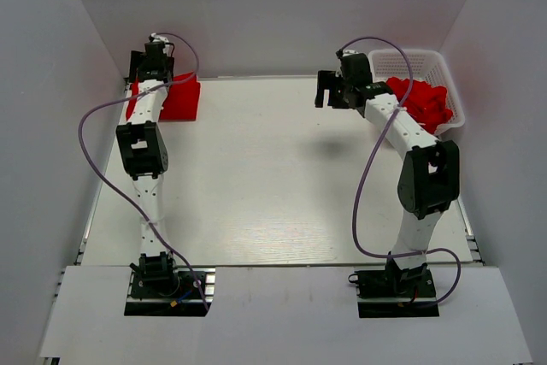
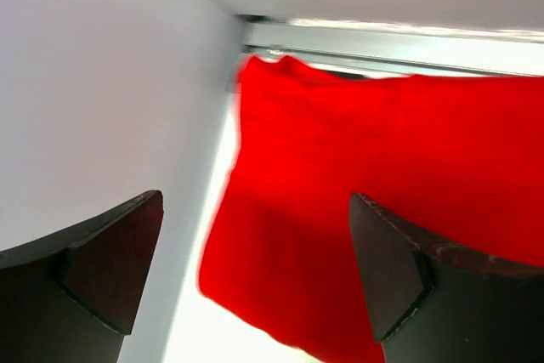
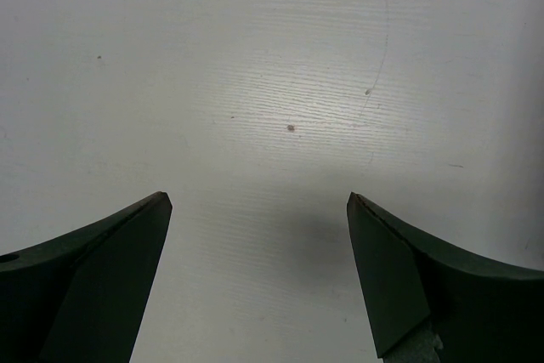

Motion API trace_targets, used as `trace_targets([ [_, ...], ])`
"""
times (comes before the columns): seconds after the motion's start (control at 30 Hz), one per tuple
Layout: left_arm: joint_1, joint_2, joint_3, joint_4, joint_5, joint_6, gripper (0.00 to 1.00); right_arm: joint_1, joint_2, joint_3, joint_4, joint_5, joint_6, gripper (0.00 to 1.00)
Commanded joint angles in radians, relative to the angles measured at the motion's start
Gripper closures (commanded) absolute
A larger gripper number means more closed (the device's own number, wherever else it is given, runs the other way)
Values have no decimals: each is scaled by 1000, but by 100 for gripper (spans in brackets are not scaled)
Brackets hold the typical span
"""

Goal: Fold and stack the t-shirts
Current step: Put the neatly folded tshirt into the corner of the board with the left arm

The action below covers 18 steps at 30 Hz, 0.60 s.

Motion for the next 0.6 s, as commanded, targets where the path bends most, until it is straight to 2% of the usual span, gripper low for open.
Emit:
trace_targets([
  [0.0,8,-158,52,-112,173,-131,0,-1,-81,-9,10,6,12,10],
  [0.13,-31,-288,-9,-217,457,-226,0,1,-158,-110,38,4,32,10],
  [0.23,-41,-409,-154,-238,644,-384,0,-2,-228,-193,47,10,55,10],
  [0.33,-106,-490,-271,-269,605,-516,0,-4,-309,-264,44,-1,74,10],
  [0.4,-156,-550,-409,-245,620,-546,0,-4,-330,-339,50,-27,75,10],
  [0.43,-220,-585,-537,-217,620,-558,0,-2,-365,-394,52,-31,80,10],
  [0.57,-384,-780,-838,-123,631,-602,0,4,-437,-497,43,-54,66,10],
])
